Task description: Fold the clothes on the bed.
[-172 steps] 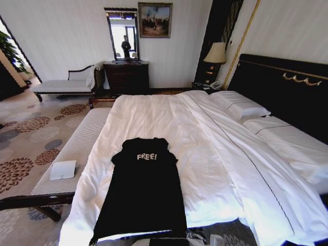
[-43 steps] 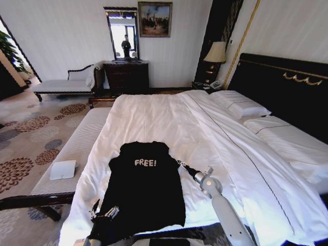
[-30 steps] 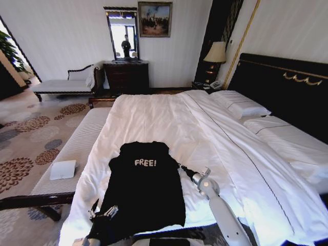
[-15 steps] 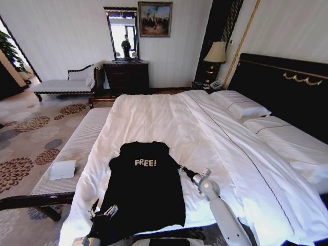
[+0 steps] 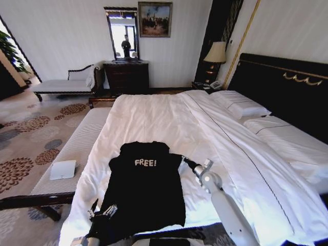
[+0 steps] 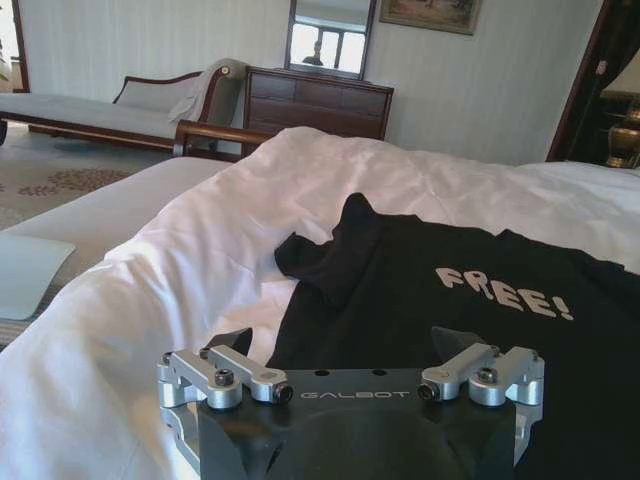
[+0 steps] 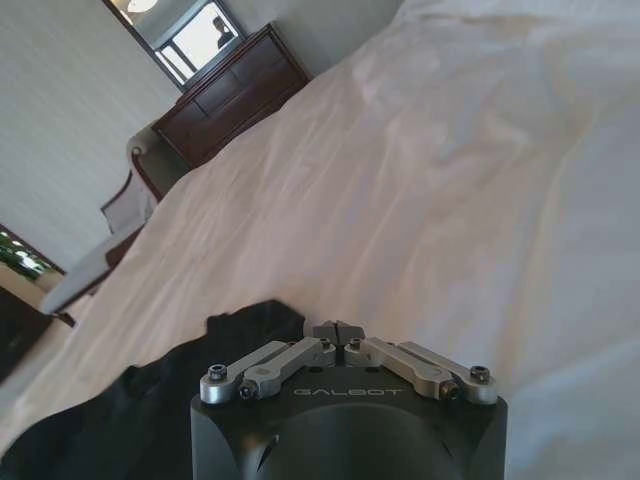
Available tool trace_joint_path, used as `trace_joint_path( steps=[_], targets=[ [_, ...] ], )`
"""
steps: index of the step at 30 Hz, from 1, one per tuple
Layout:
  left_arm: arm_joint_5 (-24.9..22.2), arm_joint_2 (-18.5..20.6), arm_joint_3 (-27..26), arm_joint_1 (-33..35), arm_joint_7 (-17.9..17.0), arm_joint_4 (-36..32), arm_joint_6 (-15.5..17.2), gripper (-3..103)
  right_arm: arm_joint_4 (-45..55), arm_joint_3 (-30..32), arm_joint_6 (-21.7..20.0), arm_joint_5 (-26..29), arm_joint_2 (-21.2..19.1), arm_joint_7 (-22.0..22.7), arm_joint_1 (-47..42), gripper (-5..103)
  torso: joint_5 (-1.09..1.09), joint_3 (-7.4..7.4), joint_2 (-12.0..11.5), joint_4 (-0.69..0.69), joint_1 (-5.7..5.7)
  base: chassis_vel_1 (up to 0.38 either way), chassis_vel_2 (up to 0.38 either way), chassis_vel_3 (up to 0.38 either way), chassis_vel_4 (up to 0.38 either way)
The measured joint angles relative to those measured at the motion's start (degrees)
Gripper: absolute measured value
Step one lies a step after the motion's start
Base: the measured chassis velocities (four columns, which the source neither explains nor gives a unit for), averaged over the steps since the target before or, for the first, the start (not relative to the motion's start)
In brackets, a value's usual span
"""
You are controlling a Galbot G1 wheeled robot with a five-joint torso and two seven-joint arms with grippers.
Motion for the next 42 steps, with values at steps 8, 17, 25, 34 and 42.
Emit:
trace_joint_path(
  steps=[8, 17, 25, 34, 42],
  targets=[
    [-0.2, 0.0, -0.3, 0.1, 0.1, -0.3, -0.1, 100, -4.9, -1.4, 1.6, -1.5, -2.7, -0.5, 4.4, 0, 0.01, 0.00, 0.0, 0.00, 0.00, 0.000, 0.000, 0.000, 0.000],
    [-0.3, -0.3, -0.6, 0.3, 0.3, -0.4, -0.2, 100, -6.4, -3.1, 4.2, -4.8, -3.2, -0.6, 6.3, 0, 0.00, 0.00, 0.0, 0.00, 0.00, 0.000, 0.000, 0.000, 0.000],
    [-0.5, -0.4, -1.1, 0.6, 0.6, -0.4, -0.6, 100, -5.2, -1.3, 2.2, -7.3, -1.8, 2.5, 3.8, 0, -0.01, 0.00, 0.0, -0.01, 0.00, 0.000, 0.000, 0.000, 0.000],
    [-0.4, -0.2, -0.9, 0.3, 0.6, -0.3, -0.5, 100, -8.0, -1.9, 0.1, -7.3, -0.1, 5.9, 4.7, 0, -0.01, 0.00, 0.0, 0.00, 0.00, 0.000, 0.000, 0.000, 0.000],
    [-0.8, 0.0, -0.5, 0.1, 0.6, 0.0, -0.2, 100, -10.4, -2.8, 0.3, -8.4, 0.5, 5.1, 5.7, 3, -0.01, 0.00, 0.0, 0.01, 0.00, 0.000, 0.000, 0.000, 0.000]
  ],
)
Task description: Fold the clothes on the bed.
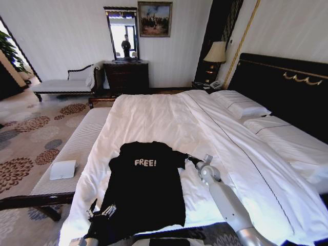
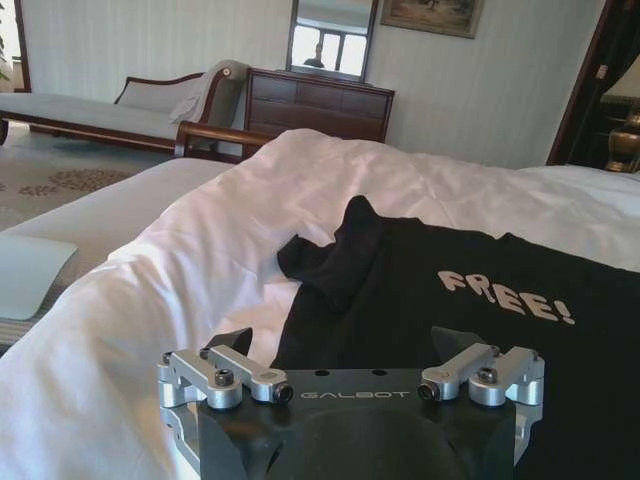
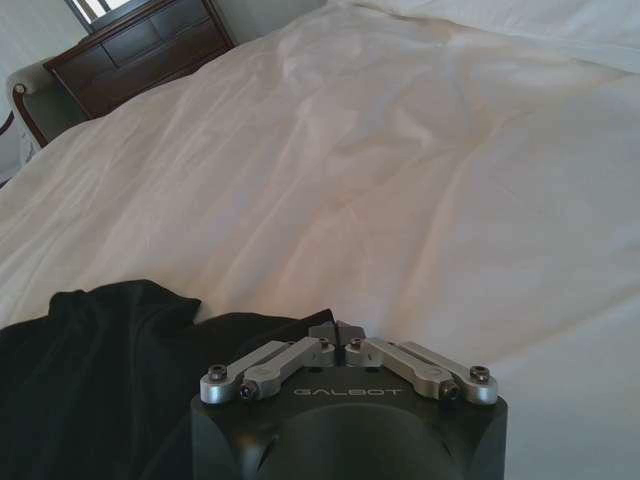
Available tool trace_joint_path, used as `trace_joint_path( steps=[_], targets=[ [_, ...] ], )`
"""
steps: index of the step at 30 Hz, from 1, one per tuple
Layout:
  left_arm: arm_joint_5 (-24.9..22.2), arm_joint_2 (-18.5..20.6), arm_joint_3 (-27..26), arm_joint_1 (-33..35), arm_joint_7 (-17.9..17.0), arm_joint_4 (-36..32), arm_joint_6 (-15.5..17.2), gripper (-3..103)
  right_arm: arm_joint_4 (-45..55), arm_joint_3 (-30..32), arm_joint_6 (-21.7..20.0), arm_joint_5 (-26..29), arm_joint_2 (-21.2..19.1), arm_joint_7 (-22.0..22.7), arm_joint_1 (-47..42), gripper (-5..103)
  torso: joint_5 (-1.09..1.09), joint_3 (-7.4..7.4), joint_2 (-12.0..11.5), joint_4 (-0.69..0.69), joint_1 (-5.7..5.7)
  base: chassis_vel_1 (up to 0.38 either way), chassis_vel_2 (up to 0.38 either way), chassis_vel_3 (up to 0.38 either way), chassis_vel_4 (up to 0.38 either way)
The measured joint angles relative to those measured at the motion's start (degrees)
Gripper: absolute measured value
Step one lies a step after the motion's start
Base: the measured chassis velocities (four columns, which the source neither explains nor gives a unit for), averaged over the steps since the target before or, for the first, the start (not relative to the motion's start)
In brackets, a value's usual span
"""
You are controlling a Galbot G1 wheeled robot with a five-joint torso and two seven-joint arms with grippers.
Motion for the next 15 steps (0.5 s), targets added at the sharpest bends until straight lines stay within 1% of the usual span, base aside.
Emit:
trace_joint_path(
  steps=[2, 6, 7, 8, 9, 11, 12, 15],
  targets=[
    [-0.3, 0.1, -0.1, -0.2, 0.0, 0.0, 0.1, 100, 0.0, 0.1, 0.2, -0.4, -0.1, -0.2, -0.3, 3, 0.00, 0.00, 0.0, 0.00, 0.00, 0.000, 0.000, 0.000, 0.000],
    [-3.8, 1.1, -1.6, -2.0, -0.6, -0.4, 1.6, 100, 1.8, 1.2, 1.4, -2.2, -1.3, -1.0, -2.9, 25, 0.00, 0.00, 0.0, -0.01, 0.00, 0.000, 0.000, 0.000, 0.000],
    [-3.8, 1.1, -1.6, -2.0, -0.6, -0.4, 1.6, 100, 1.8, 1.2, 1.4, -2.2, -1.3, -1.0, -2.9, 25, 0.00, 0.00, 0.0, -0.01, 0.00, 0.000, 0.000, 0.000, 0.000],
    [-4.9, 1.4, -2.1, -2.6, -0.7, -0.5, 2.2, 100, 2.4, 1.5, 1.5, -2.6, -1.6, -1.1, -3.6, 25, 0.00, 0.00, 0.0, -0.01, 0.00, 0.000, 0.000, 0.000, 0.000],
    [-5.5, 1.7, -2.5, -3.1, -0.9, -0.6, 2.5, 100, 2.8, 1.7, 1.6, -2.8, -1.8, -1.2, -4.0, 30, 0.00, 0.00, 0.0, 0.00, 0.00, 0.000, 0.000, 0.000, 0.000],
    [-8.5, 3.1, -4.5, -6.2, -1.5, -0.4, 4.4, 100, 4.4, 3.2, 1.9, -3.2, -2.4, -1.3, -6.1, 41, 0.00, 0.00, 0.0, -0.01, 0.00, 0.000, 0.000, 0.000, 0.000],
    [-8.5, 3.1, -4.5, -6.2, -1.5, -0.4, 4.4, 100, 4.4, 3.2, 1.9, -3.2, -2.4, -1.3, -6.1, 41, 0.00, 0.00, 0.0, -0.01, 0.00, 0.000, 0.000, 0.000, 0.000],
    [-13.1, 5.2, -6.2, -12.5, -2.2, 1.3, 8.1, 100, 6.1, 5.2, 2.9, -3.3, -3.2, -1.2, -8.8, 57, 0.00, 0.00, 0.0, -0.01, 0.00, 0.000, 0.000, 0.000, 0.000]
  ],
)
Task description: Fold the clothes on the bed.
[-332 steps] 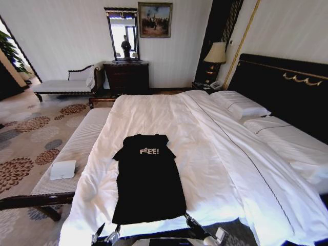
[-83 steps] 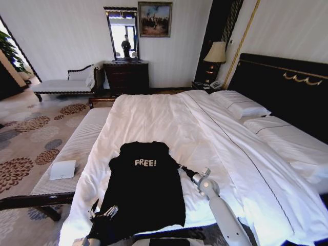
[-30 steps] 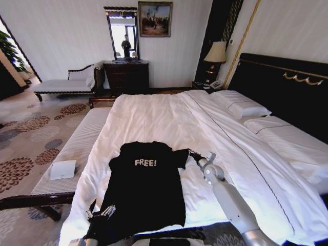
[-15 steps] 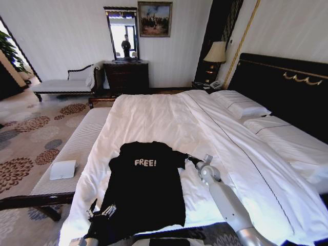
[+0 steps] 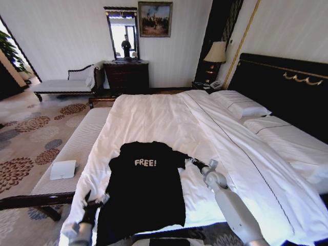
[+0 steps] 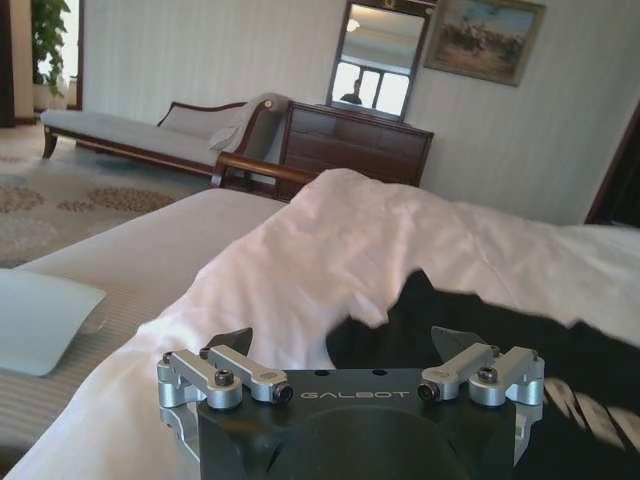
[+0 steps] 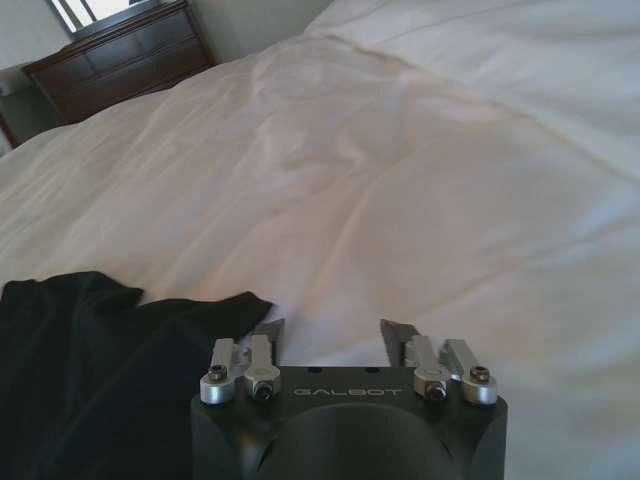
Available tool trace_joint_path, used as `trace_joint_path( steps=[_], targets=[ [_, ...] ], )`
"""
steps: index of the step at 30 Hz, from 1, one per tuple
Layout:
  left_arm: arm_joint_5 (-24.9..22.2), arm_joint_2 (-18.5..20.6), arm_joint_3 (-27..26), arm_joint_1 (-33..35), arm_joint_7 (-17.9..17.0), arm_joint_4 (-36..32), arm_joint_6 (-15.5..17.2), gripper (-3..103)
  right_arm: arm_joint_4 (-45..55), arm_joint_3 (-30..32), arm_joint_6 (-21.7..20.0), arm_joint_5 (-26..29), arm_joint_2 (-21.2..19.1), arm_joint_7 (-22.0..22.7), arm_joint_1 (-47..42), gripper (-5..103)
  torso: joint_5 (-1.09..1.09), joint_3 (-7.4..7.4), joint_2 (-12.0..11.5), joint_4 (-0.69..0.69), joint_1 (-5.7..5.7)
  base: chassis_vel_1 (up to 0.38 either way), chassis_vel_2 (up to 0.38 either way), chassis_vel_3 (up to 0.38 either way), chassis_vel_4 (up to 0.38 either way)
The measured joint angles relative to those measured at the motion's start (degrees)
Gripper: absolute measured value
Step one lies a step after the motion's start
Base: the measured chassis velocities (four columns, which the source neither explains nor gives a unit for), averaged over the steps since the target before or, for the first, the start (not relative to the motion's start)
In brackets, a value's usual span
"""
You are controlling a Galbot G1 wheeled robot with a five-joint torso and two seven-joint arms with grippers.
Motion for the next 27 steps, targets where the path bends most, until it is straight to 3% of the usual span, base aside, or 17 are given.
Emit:
trace_joint_path(
  steps=[2, 6, 13, 21, 27],
  targets=[
    [-1.4, 0.4, -0.1, -2.4, -0.2, 0.7, 1.3, 100, 0.5, 0.5, 0.2, 0.0, -0.3, 0.1, -0.7, 57, 0.00, 0.00, 0.0, 0.00, 0.00, 0.000, 0.000, 0.000, 0.000],
    [-9.1, 2.7, 2.3, -12.7, -2.9, 4.6, 6.1, 100, 3.4, 2.1, 0.5, -0.4, -0.9, 0.7, -4.2, 79, 0.01, 0.00, 0.0, -0.02, 0.00, 0.000, 0.000, 0.000, 0.000],
    [-15.9, 4.6, 7.3, -21.5, -7.2, 11.7, 10.0, 100, 6.8, 3.8, 0.5, -0.6, -2.0, 1.1, -6.8, 98, 0.00, 0.01, 0.0, -0.01, 0.00, 0.000, 0.000, 0.000, 0.000],
    [-19.9, 2.9, 10.1, -29.3, -8.4, 21.6, 11.0, 100, 8.6, 5.5, 0.9, 0.6, -5.0, 0.7, -8.4, 100, 0.00, 0.00, 0.0, 0.00, 0.00, 0.000, 0.000, 0.000, 0.000],
    [-22.3, 2.1, 12.2, -33.8, -8.4, 24.4, 11.3, 100, 9.0, 5.9, 1.0, 1.4, -5.9, 0.4, -8.0, 100, 0.00, 0.00, 0.0, 0.00, 0.00, 0.000, 0.000, 0.000, 0.000]
  ],
)
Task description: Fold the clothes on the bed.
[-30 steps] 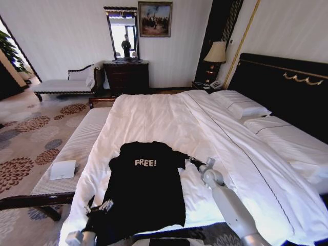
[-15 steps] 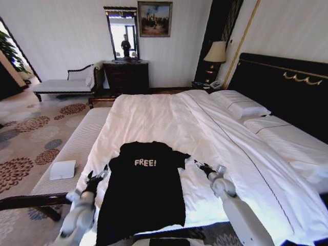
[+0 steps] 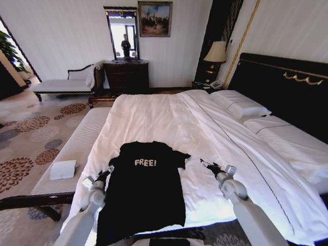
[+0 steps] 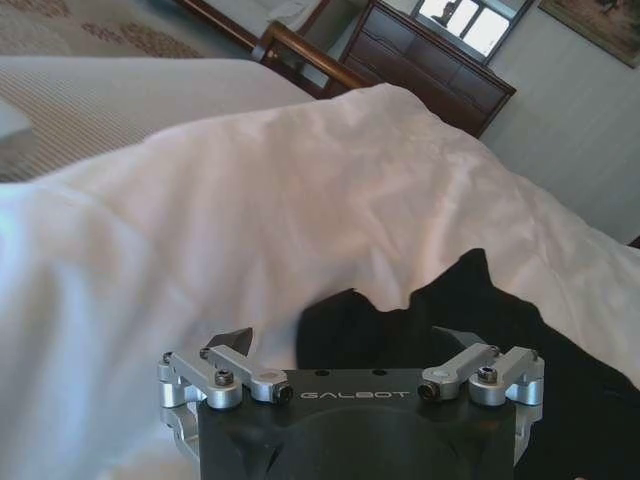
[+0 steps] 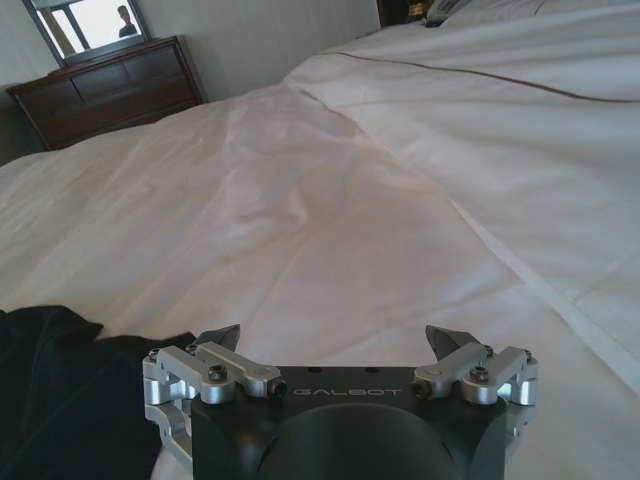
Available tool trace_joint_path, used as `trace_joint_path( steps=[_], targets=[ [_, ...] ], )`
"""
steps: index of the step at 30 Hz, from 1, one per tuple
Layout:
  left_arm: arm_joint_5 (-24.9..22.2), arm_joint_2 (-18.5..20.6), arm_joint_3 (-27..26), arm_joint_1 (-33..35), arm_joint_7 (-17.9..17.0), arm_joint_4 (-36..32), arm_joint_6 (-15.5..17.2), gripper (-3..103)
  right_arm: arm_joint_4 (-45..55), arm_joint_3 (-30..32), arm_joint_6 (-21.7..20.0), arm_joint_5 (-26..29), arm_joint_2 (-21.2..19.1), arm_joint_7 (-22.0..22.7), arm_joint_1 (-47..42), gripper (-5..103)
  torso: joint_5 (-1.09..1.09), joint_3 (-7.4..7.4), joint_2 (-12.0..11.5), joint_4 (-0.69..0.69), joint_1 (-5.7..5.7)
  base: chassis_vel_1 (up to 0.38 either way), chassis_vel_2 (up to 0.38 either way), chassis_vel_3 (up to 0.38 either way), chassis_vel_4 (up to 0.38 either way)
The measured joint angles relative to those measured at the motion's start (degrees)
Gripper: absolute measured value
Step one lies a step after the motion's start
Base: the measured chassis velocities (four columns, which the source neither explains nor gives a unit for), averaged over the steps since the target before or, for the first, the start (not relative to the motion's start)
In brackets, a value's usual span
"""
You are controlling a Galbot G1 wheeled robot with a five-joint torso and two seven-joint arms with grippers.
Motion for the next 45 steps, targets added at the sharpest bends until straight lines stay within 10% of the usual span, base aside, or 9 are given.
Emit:
trace_joint_path(
  steps=[23, 45],
  targets=[
    [-6.3, -1.7, 2.3, -7.5, -3.0, 6.7, 3.1, 98, 0.0, 1.6, 0.0, 0.2, -1.3, -0.3, -1.4, 100, 0.00, 0.00, 0.0, 0.00, 0.00, 0.000, 0.000, 0.000, 0.000],
    [-6.5, -1.7, 2.1, -8.1, -2.9, 7.7, 1.5, 19, 0.6, 1.9, -0.3, 0.2, -1.3, -0.5, -1.9, 100, 0.00, 0.00, 0.0, 0.00, 0.00, 0.000, 0.000, 0.000, 0.000]
  ],
)
